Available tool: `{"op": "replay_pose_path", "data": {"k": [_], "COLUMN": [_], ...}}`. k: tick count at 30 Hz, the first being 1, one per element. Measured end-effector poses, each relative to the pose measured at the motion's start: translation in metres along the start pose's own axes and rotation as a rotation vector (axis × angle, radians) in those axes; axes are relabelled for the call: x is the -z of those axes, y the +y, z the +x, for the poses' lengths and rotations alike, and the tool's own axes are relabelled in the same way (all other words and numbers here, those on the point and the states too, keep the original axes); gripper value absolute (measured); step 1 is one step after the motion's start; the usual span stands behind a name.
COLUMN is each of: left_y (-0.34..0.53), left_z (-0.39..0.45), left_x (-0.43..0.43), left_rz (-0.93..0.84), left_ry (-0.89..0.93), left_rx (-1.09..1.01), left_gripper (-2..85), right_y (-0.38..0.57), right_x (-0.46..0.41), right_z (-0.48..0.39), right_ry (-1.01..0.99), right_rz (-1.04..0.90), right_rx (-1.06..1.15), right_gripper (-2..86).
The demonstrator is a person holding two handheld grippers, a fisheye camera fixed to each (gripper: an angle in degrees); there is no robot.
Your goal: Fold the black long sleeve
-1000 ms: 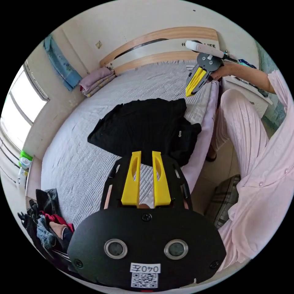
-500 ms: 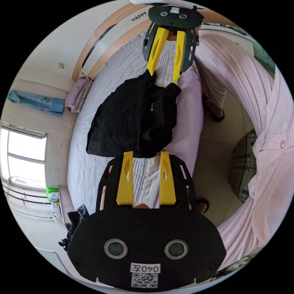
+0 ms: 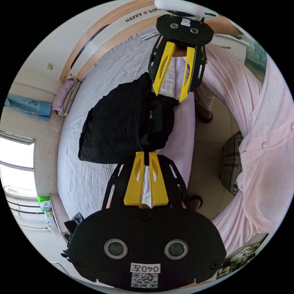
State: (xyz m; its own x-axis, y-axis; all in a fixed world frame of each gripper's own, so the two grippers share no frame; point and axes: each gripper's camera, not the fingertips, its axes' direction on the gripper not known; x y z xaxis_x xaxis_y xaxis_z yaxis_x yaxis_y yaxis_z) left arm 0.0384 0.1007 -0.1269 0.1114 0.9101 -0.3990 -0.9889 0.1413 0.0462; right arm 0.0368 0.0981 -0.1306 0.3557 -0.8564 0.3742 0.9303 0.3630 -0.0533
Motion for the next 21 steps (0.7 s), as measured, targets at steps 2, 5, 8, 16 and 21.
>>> {"op": "replay_pose_path", "data": {"k": [2,5,8,16,21], "left_y": [-0.002,-0.008,-0.011,-0.012,-0.017], "left_z": [-0.011,-0.022,-0.026,-0.043,-0.052], "left_x": [0.005,0.005,0.001,0.010,0.009], "left_rz": [0.018,0.025,0.030,0.106,0.111], "left_ry": [0.022,0.039,0.039,-0.010,-0.010], "left_rx": [0.017,0.010,0.014,0.097,0.086], "left_gripper": [-1.0,-1.1,-1.1,-1.0,-1.0], "right_y": [-0.005,-0.009,-0.013,-0.017,-0.017], "right_x": [0.004,0.006,-0.003,-0.011,-0.018], "right_z": [-0.002,-0.003,-0.005,0.001,0.031], "right_ry": [0.005,0.019,0.083,0.177,0.148], "right_rz": [0.022,0.032,-0.006,-0.030,-0.042], "right_rx": [-0.020,-0.038,-0.039,-0.045,-0.122], "right_gripper": [12.1,12.3,12.4,13.5,15.1]}}
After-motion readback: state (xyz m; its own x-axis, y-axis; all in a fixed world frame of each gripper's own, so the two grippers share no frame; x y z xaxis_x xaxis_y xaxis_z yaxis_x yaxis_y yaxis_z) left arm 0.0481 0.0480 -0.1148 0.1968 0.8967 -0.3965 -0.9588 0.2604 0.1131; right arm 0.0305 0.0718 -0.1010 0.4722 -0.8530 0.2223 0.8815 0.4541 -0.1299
